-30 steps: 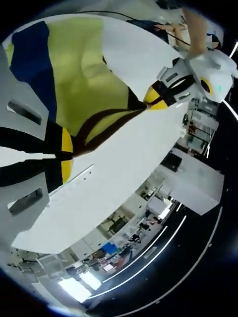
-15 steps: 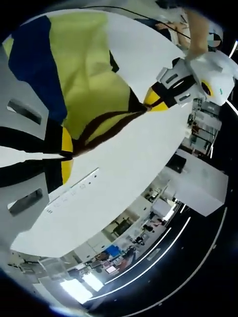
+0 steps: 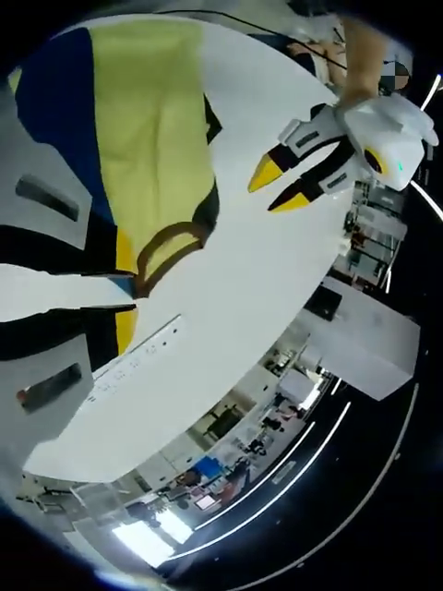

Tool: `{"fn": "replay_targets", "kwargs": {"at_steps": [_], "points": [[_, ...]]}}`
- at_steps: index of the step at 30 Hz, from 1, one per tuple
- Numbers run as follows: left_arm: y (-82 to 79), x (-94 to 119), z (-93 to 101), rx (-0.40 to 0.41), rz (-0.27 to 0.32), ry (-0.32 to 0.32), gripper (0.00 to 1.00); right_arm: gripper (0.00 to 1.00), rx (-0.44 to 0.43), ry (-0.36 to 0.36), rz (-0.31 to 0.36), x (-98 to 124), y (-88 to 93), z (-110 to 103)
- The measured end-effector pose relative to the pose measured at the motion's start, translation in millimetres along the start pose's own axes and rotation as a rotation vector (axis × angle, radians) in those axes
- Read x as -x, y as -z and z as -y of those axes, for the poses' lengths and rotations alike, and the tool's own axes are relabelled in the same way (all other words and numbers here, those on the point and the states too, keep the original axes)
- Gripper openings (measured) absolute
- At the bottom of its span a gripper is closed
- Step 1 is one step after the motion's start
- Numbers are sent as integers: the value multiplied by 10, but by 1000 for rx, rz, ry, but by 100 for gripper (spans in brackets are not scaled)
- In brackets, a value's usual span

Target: Fold the garment on the visible template until the final outline fits inside the template.

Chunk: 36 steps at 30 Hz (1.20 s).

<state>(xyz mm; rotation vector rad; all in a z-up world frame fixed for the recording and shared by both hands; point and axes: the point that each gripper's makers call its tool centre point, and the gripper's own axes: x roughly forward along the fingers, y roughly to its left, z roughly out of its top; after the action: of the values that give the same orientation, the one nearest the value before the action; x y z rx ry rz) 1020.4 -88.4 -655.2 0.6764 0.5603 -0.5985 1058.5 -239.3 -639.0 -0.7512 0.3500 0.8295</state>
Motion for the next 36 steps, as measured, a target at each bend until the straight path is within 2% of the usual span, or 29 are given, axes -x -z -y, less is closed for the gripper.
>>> {"fn": "replay_targets", "kwargs": {"at_steps": [3,8,10,12,25,33,36], "points": [[27,-21,28,15,-8,9,21,24,-3,1,-5,16,17,-38],[4,-43,21,28,5,20,27,26,-32,-16,-2,41,21,-79],[-2,-43,49,28,4,39,33,34,-53,-32,-3,31,23,-108],[-28,-23,71,28,14,47,34,40,-56,-40,-12,14,59,-126],[-129,37,229,48,41,142,52,53,-84,-71,-12,75,59,-180],[-199,172,267,65,69,159,60,59,-83,-79,-10,159,43,-230],[-172,242,374,68,67,179,63,62,-79,-91,-6,179,33,-253]]}}
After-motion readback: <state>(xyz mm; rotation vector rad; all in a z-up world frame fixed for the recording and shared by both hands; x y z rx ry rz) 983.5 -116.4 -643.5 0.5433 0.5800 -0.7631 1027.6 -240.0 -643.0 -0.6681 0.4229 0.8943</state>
